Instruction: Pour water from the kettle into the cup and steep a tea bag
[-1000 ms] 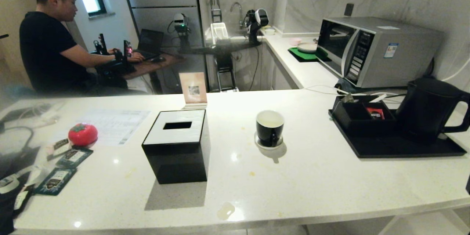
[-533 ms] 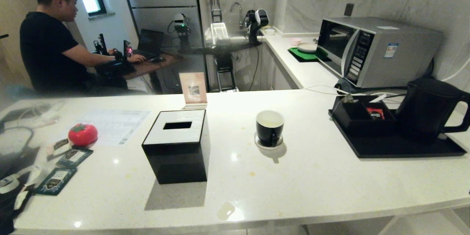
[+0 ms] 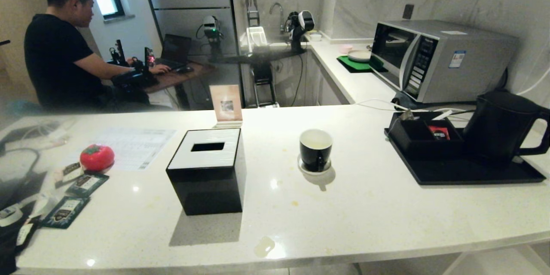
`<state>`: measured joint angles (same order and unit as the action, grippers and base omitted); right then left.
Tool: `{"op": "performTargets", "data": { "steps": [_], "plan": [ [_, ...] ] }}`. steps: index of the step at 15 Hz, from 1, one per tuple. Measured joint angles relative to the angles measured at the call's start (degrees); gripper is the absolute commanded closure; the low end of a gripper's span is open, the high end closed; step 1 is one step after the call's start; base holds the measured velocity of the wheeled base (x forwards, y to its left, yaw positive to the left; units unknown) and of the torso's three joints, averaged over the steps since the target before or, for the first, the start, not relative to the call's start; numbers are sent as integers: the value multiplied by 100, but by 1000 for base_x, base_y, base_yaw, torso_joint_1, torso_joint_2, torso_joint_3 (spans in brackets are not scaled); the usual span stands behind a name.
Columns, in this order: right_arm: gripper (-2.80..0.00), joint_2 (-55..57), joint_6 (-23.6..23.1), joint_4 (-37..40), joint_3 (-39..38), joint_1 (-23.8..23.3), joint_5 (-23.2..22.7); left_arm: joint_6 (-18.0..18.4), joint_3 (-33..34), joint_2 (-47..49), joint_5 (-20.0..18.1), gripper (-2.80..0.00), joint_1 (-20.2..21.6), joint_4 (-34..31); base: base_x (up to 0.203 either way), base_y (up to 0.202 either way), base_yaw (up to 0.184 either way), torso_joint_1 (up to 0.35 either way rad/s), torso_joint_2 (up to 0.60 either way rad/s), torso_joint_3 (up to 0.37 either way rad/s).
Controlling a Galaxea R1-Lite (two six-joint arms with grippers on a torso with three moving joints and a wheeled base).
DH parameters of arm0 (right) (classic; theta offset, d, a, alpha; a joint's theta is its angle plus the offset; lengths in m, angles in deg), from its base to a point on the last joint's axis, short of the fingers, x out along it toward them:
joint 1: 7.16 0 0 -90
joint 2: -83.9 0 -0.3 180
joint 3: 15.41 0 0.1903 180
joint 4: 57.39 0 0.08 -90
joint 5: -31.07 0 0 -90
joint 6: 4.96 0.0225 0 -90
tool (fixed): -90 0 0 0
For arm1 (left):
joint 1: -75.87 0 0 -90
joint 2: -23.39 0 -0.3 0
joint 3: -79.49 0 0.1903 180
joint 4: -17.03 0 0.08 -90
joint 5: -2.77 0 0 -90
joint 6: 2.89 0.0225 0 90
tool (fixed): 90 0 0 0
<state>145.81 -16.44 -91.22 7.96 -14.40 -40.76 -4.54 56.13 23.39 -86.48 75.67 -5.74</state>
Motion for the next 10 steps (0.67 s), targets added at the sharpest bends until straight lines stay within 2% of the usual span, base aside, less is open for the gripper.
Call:
{"op": "performTargets", "data": {
  "steps": [5,10],
  "plan": [
    [0,-802,208,1178,0,299,8,2,0,0,-1,0,2,-2,0,0,0,0,0,0],
    [0,-1674,411,2587,0,408,-2,1,0,0,2,0,2,0,0,0,0,0,0,0]
  ]
}}
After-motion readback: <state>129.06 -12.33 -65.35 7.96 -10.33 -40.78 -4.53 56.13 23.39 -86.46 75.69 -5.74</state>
